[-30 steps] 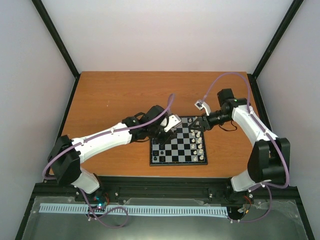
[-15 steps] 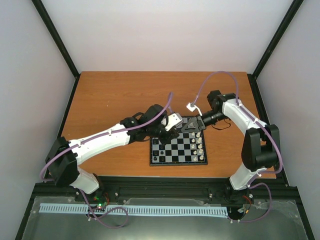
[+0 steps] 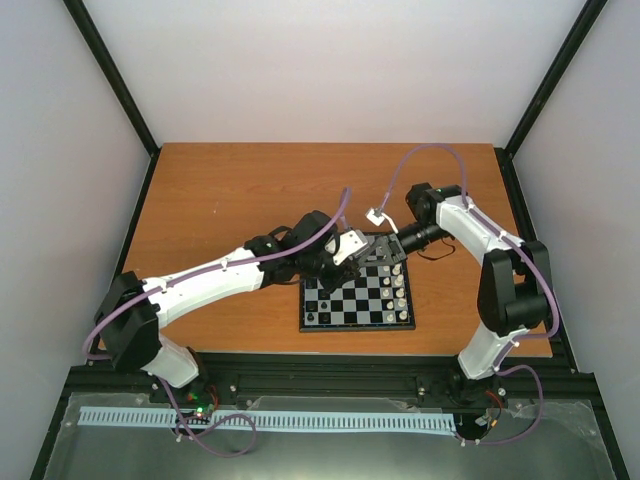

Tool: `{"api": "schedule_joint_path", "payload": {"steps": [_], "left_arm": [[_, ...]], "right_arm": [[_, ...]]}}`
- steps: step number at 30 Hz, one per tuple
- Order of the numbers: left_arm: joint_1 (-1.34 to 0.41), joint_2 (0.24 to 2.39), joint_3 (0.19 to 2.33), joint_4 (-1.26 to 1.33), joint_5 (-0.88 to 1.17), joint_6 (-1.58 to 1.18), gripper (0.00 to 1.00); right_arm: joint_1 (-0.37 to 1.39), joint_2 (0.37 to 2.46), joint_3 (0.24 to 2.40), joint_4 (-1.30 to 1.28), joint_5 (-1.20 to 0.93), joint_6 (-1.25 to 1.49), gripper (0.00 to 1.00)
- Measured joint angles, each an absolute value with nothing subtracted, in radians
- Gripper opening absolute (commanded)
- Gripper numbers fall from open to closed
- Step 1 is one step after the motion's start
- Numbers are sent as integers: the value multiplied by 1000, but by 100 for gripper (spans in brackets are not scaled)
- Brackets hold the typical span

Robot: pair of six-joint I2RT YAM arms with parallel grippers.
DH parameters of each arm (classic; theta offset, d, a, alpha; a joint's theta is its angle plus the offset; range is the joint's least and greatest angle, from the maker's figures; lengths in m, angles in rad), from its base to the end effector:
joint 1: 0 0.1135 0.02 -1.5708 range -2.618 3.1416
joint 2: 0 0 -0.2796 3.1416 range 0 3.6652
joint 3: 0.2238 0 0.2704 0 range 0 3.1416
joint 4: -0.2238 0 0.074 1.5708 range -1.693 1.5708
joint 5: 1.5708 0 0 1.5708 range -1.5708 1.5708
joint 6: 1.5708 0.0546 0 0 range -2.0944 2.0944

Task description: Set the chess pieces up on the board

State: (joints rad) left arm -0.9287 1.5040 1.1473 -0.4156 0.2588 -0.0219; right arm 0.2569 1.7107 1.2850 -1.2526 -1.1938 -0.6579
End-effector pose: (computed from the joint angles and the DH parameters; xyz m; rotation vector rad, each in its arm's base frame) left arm 0.2045 -0.2968 0.2682 1.1890 2.1343 -0.7532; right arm 0.2906 0.1288 0.2426 -1.0169 2.2721 1.6833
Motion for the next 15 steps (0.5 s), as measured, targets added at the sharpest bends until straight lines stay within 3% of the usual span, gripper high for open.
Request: {"api": "schedule_joint_path", "payload": {"steps": [3,5,7,8,9,10,15], "left_arm": [[-929,1505,1147,-417,259,-22,19],[-930,1505,1148,-417,256,-22,31],[-931,1506,1149,-418,244,-28,48],[-932,1507,1151,-419,234,-29,61],[-932,1509,1155,-421,223,-34,91],[-933,1510,1159,-424,209,-35,99],[-933,1510,1240,-511,117,-40,100]], "right_arm": [[267,1720,1288,-1263,-1198,-667,9],[268,1721,1288,-1265,-1198,-671,7],[268,1721,1288,-1264,-1197,-671,6],[268,1721,1288,-1263,-1196,-669,5],[268,1721,1288,-1258,-1192,-664,5],[268,1720,1287,-1248,-1187,-657,5],[269,1669,1251,-1155,-1127,-598,4]]}}
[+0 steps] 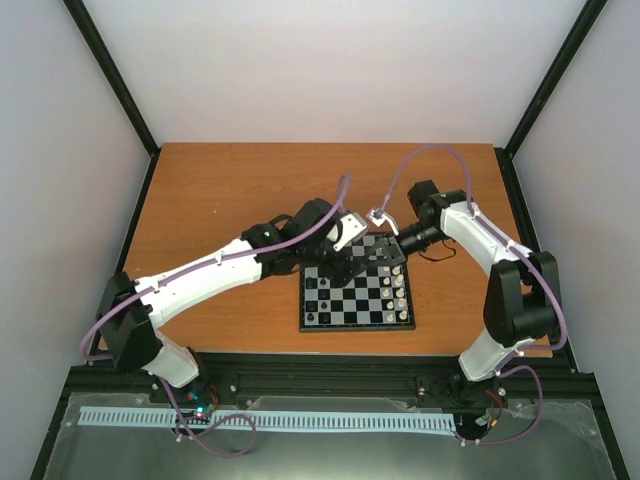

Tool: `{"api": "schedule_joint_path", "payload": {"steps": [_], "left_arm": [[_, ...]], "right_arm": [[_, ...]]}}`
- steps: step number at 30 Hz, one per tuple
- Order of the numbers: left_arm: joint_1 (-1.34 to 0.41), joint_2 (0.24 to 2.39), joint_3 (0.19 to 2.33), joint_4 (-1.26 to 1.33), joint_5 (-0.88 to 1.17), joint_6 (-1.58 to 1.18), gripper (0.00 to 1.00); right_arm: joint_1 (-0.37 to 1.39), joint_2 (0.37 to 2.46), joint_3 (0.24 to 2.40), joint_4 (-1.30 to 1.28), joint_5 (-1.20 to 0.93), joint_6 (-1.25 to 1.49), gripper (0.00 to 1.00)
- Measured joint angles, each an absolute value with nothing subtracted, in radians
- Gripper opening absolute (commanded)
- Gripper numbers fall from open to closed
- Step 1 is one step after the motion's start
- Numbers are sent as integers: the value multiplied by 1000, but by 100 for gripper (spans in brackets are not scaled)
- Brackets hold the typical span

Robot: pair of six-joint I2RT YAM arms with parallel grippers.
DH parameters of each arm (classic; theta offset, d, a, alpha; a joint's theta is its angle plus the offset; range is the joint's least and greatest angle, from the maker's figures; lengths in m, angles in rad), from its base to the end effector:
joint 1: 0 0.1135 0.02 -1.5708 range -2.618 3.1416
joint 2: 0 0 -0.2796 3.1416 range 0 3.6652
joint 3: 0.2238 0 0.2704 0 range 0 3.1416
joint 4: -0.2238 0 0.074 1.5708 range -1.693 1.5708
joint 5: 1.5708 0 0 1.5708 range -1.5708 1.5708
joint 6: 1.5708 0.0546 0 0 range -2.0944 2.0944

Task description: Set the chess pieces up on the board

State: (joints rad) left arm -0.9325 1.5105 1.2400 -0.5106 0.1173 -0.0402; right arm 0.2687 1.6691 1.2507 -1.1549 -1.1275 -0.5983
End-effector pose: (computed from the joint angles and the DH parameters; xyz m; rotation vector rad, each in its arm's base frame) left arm 0.2119 -0.2964 0.2897 1.1017 2.1655 -0.5992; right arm 0.2882 0.1305 0.2420 -1.0560 2.2862 1.5710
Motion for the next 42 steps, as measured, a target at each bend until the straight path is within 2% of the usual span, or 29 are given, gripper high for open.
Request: {"api": "schedule_joint_path", "payload": {"steps": [8,14,22,33,42], "left_arm": [[-920,1522,1483,-632,-150,-31,100],[-813,1522,1537,-635,-311,-83,100],[-554,1438,1345,-593,-260,-195,100],[-452,1433,1337,-568,-194,-245,100],[-444,1378,1331,-561,-214,-247,100]], "right_arm": [[270,1559,1214,-994,-925,-501,4],[301,1551,1258,-949,-749,-485,4],[430,1589,1365,-911,-538,-482,4],[630,1831,1591,-917,-373,-488,5],[723,1981,1706,-949,-308,-497,4]]}}
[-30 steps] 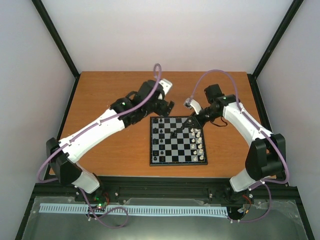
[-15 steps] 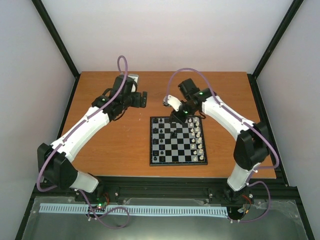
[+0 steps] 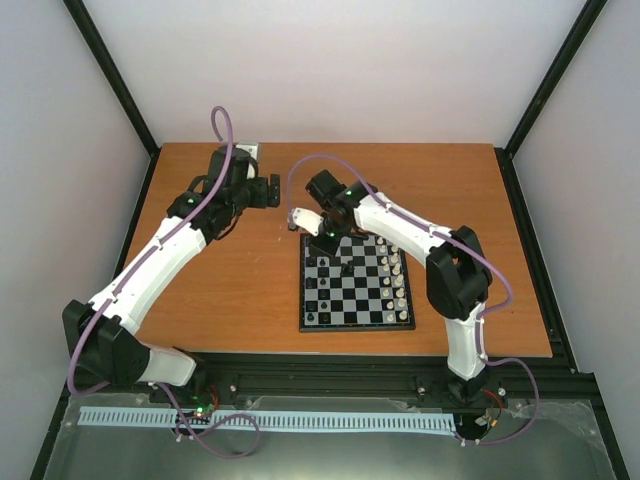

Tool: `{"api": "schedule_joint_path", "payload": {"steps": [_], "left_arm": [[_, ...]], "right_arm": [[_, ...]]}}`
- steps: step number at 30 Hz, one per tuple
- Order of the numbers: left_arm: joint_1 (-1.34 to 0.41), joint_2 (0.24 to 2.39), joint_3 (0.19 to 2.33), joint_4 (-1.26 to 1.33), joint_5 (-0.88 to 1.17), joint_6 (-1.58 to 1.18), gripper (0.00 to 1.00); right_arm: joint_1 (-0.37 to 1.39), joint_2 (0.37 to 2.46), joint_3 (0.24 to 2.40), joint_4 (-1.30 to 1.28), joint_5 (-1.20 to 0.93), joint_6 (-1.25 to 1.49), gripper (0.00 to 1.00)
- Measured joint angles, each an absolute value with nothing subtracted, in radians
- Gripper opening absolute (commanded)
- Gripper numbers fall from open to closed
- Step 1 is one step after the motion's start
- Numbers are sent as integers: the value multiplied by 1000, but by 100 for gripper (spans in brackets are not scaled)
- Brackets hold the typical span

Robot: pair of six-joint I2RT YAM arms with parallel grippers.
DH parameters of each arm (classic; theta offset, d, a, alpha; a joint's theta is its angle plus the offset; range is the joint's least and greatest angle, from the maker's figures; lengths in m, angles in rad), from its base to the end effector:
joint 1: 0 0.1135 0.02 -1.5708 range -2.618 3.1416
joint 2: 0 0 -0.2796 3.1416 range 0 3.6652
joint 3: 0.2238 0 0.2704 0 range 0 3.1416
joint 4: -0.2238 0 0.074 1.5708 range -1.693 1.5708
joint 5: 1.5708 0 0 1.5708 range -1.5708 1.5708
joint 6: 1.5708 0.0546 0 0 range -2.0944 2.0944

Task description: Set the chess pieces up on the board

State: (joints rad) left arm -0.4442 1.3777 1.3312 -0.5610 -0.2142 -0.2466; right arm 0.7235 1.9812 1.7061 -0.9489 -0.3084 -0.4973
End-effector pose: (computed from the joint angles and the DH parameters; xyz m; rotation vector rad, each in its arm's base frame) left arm 0.3093 -0.1344 0.3629 0.0924 2.1651 -0.1640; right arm 0.3221 0.3066 0.2375 -1.6630 2.2448 0.4865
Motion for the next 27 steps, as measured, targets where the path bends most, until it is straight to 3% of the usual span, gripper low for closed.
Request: {"api": "schedule_joint_path", "payload": {"steps": [27], "left_arm": [[-444,1373,1330,-559,-220,-247,100]], "right_arm": [[770,2135,1708,-957,-262,-508,4]]}}
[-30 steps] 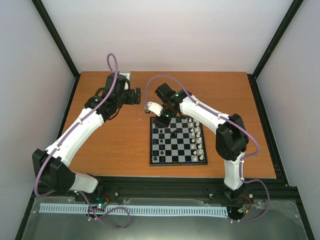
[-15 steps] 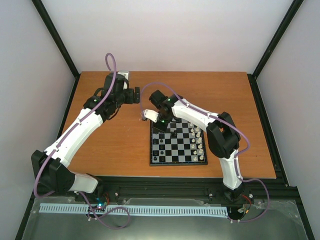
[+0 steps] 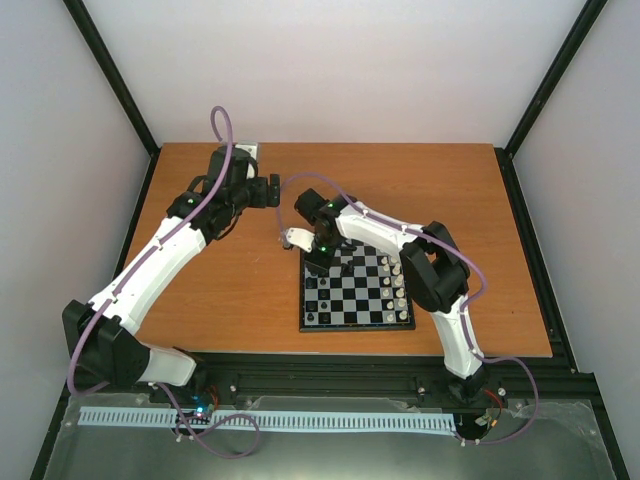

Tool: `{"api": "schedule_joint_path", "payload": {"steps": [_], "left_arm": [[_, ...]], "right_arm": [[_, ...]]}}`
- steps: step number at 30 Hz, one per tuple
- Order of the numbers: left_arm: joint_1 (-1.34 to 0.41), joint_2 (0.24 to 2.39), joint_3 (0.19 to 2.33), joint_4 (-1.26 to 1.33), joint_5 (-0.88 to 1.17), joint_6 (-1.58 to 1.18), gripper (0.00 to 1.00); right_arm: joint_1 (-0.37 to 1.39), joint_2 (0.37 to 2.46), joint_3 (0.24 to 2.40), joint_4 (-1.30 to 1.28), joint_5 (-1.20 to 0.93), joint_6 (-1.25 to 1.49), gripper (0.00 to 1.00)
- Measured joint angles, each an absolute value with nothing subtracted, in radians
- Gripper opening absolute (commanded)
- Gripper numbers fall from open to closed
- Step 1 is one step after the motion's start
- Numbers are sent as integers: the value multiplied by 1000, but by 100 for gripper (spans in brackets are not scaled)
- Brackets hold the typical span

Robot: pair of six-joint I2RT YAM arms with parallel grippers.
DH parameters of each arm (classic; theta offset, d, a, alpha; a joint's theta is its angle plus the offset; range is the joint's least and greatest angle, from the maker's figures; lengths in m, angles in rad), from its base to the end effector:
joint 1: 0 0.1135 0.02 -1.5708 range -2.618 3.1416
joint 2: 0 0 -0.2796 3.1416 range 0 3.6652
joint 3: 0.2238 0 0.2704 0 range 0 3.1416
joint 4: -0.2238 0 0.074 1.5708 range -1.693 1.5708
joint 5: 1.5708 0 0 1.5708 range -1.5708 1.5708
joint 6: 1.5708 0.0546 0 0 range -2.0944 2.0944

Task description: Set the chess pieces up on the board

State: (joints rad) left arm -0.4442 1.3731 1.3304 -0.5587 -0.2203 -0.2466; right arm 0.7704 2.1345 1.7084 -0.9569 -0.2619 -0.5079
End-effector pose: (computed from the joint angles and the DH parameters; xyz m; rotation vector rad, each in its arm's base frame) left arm 0.3085 -0.1336 0.3643 0.0877 2.1583 -0.1601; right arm 0.3188 0.3291 0.1710 -1.7956 2.3545 0.4231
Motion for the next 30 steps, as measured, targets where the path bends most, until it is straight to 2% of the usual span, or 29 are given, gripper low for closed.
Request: {"api": "schedule_joint_path", "payload": {"steps": [16,30], "left_arm": [[-444,1373,1330,-558,-220,-246,100],[-444,1374,1330,-558,-218,-246,100]], "right_arm": [[786,2148,1727,-956,-263,-508,6],[789,2149,1728,-957,-250,-490,28]]}}
